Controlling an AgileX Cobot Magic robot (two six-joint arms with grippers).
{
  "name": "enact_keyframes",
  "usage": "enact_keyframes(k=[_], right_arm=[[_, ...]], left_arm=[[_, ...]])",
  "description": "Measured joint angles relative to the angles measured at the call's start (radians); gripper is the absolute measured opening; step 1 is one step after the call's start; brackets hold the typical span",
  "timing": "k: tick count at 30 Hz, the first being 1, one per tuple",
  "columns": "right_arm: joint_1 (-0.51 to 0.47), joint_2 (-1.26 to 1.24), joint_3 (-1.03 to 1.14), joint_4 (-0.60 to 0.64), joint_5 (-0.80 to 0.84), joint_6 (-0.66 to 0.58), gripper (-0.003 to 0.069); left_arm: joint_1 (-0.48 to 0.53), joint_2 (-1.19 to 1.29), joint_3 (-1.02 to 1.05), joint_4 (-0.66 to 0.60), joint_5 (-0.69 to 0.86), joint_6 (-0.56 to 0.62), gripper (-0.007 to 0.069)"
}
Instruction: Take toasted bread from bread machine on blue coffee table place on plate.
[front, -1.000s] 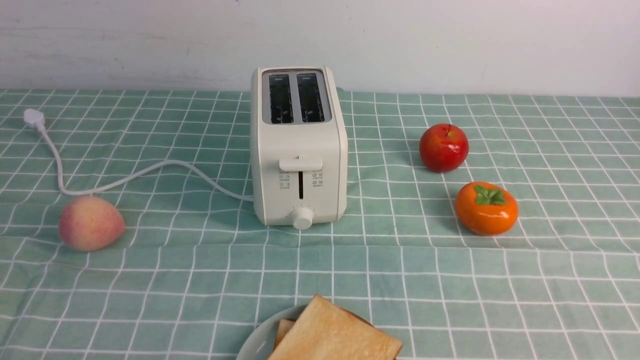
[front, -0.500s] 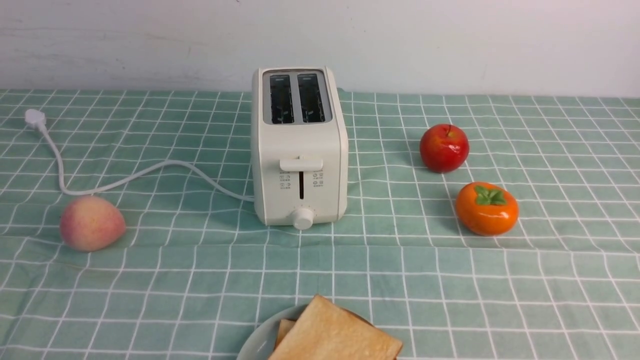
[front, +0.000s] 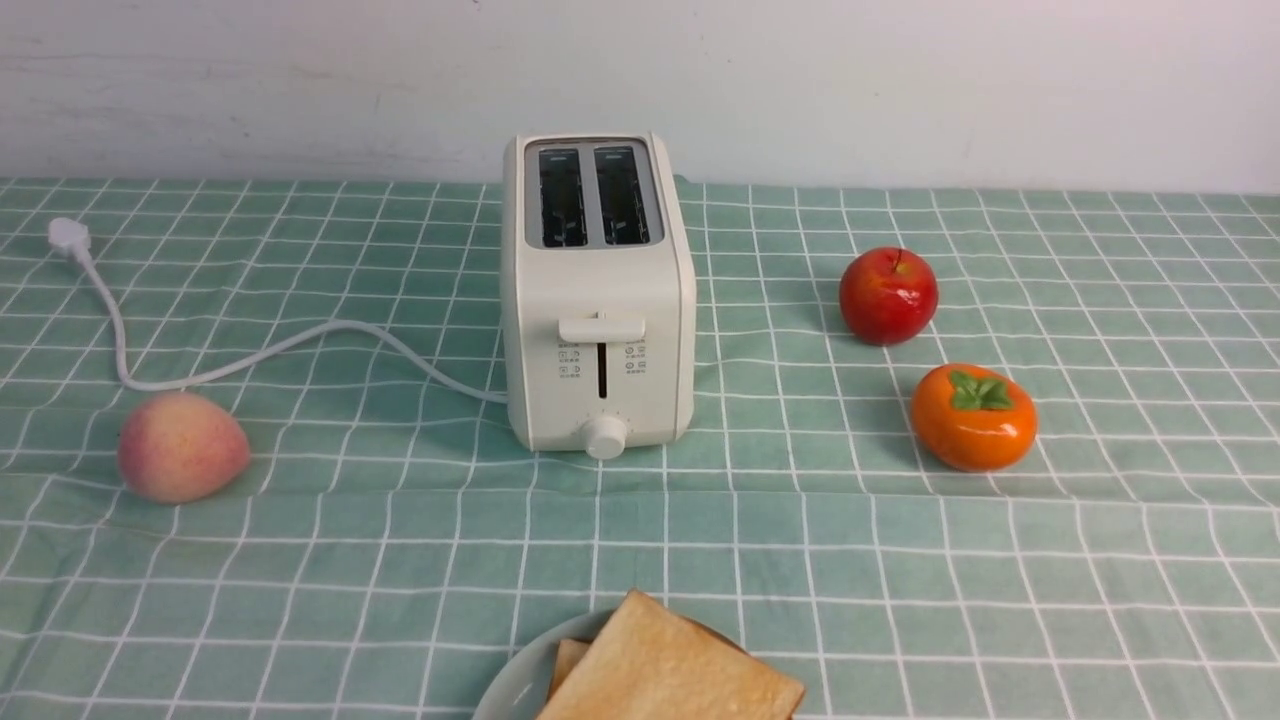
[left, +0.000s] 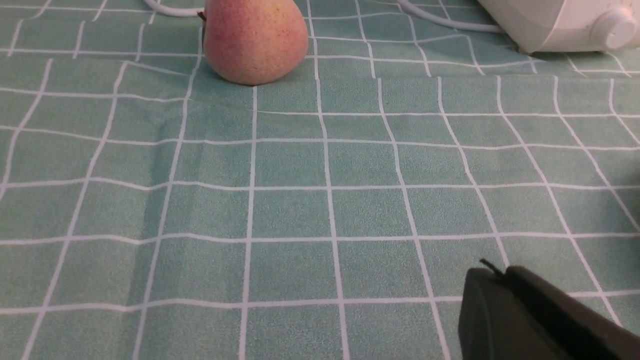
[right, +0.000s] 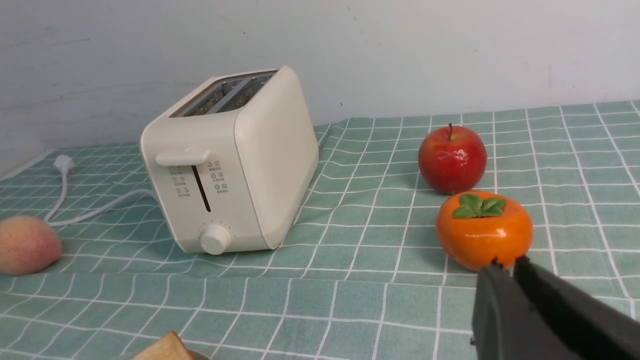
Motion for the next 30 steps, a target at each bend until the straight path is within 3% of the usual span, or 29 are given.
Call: enact_keyframes(k=[23, 27, 30], right_arm=[[-0.002, 0.0, 0.0, 0.002, 0.0, 0.001, 0.0053], [-0.054, -0.005, 0.002, -0.021, 0.001, -0.009, 0.0055], [-0.154, -0.015, 0.031, -0.088, 0.035, -0.052, 0.006]], left_arm=[[0.0, 0.0, 0.0, -0.004, 0.0, -0.006, 0.0037], [0.0, 0.0, 0.0, -0.004, 0.0, -0.006, 0.0039], [0.0, 0.0, 0.0, -0.005, 0.0, -0.006, 0.0043]])
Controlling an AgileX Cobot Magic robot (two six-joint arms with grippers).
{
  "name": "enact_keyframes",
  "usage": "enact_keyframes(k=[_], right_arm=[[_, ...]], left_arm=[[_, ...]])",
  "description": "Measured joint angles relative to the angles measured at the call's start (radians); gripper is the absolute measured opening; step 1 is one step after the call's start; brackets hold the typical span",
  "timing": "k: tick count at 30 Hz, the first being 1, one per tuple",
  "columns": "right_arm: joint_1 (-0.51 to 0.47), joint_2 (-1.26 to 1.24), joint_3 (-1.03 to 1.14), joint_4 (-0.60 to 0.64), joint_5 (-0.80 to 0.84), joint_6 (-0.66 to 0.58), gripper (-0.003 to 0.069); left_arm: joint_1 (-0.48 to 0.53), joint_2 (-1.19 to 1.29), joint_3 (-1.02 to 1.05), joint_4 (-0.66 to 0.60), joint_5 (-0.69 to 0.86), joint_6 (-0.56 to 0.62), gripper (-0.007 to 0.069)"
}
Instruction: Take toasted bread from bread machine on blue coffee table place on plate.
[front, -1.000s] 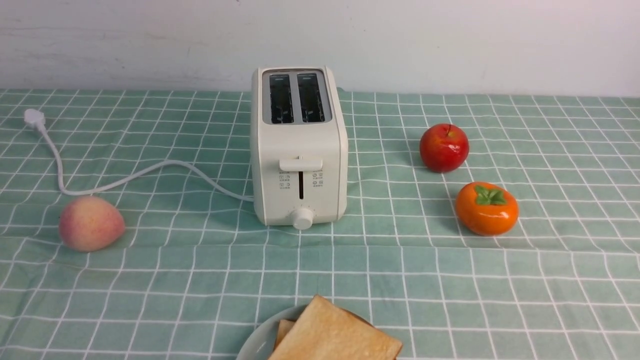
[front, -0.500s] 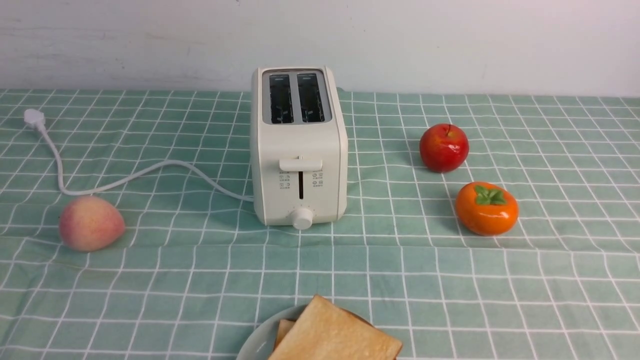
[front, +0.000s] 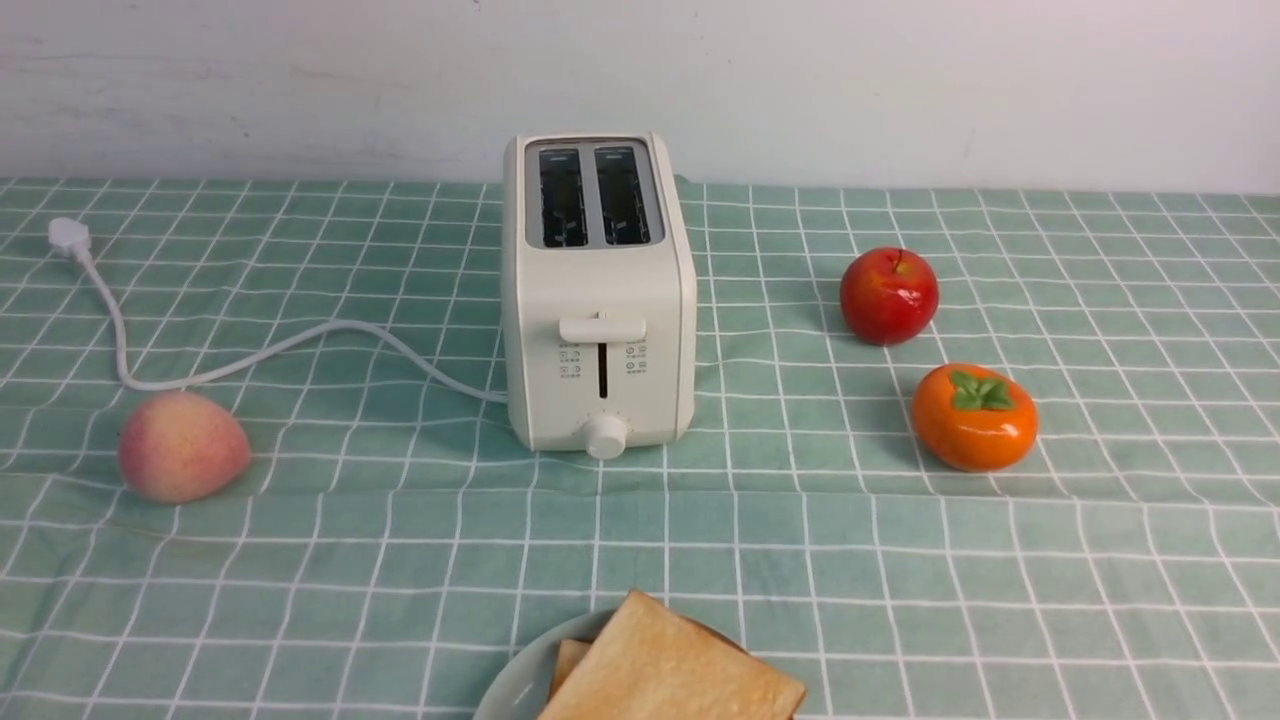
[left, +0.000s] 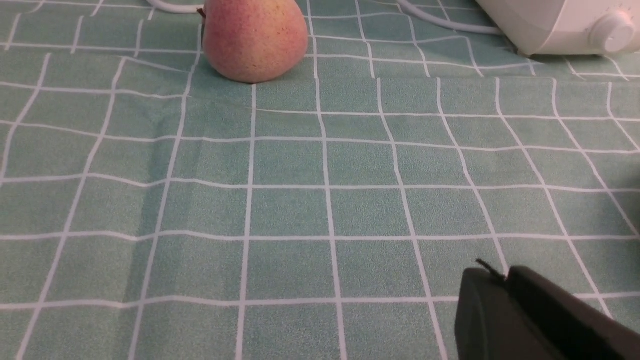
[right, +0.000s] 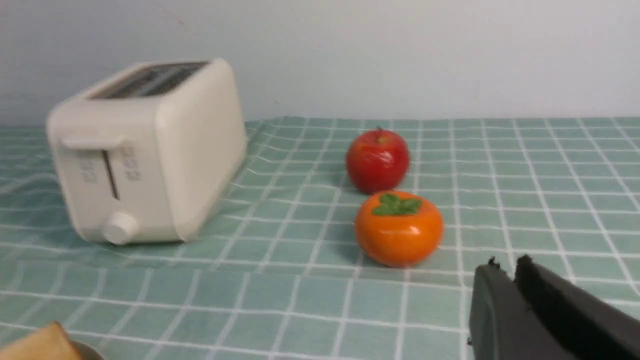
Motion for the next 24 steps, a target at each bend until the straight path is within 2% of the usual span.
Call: enact_keyframes(k=[4, 8, 11, 24], right_arm=[[-0.074, -0.034, 0.071, -0.015, 0.066, -0.008, 0.0065], [-0.157, -0.151, 0.121, -0.025, 0.257, -0.019, 0.0074], [-0.194, -0.202, 0.115, -0.03, 0.289, -0.021, 0.0076], [-0.204, -0.207, 0.114, -0.036, 0.298, -0.021, 0.0085]], left_arm=[[0.0, 0.0, 0.0, 0.0, 0.0, 0.0, 0.0048], [0.0, 0.0, 0.0, -0.001, 0.0, 0.0, 0.0055], [0.0, 0.0, 0.0, -0.002, 0.0, -0.001, 0.0057], [0.0, 0.0, 0.0, -0.002, 0.0, -0.001, 0.0073]])
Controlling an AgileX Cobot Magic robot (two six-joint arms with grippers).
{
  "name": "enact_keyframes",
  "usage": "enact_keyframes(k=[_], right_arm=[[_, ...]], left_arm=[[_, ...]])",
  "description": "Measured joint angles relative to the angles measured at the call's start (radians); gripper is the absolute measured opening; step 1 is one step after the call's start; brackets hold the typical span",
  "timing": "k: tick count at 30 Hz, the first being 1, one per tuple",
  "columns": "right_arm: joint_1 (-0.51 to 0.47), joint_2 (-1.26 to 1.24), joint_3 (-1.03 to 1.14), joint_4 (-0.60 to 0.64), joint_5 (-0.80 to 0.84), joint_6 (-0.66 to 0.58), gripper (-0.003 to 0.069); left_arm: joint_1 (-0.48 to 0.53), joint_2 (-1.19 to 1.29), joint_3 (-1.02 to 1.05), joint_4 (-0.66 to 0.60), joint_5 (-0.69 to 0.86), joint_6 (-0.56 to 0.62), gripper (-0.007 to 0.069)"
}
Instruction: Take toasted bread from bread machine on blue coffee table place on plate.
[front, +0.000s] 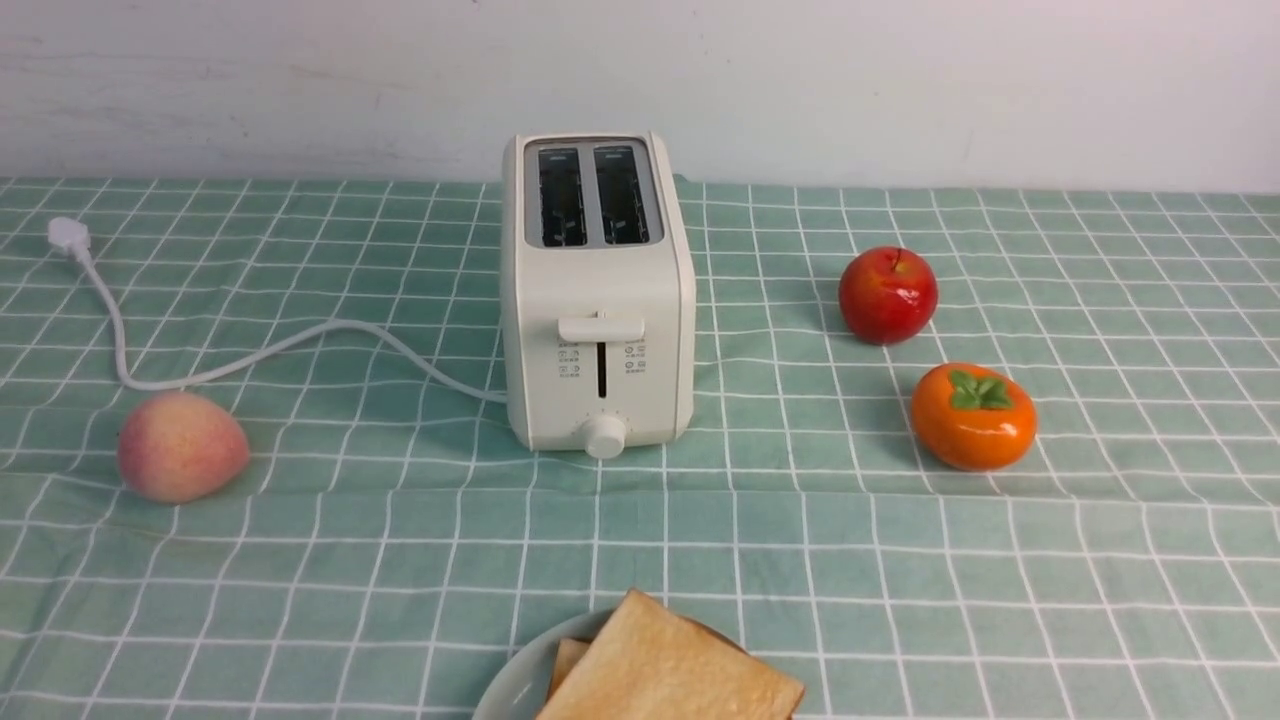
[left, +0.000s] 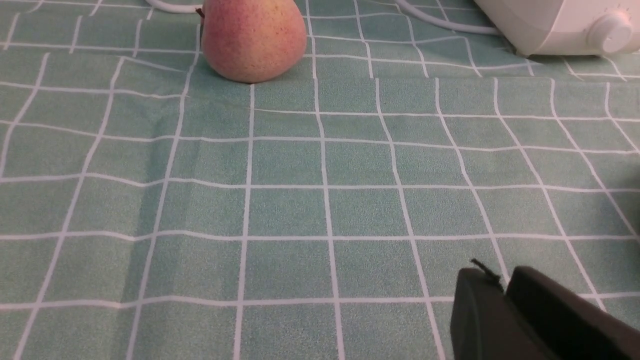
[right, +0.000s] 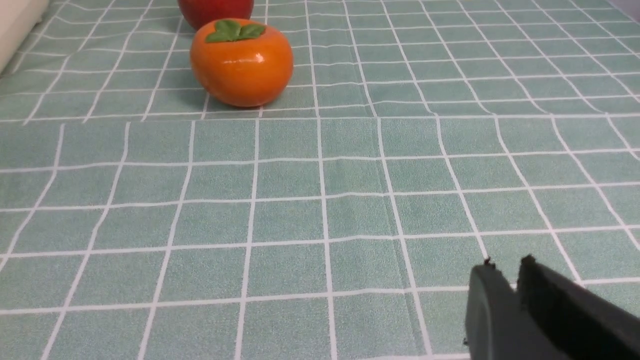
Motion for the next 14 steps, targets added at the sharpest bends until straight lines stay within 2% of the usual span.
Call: enact_keyframes(k=[14], right_arm=[[0.0, 0.0, -0.001, 0.0, 0.0, 0.0, 0.0088]], left_arm=[[0.0, 0.0, 0.0, 0.0, 0.0, 0.0, 0.0088]])
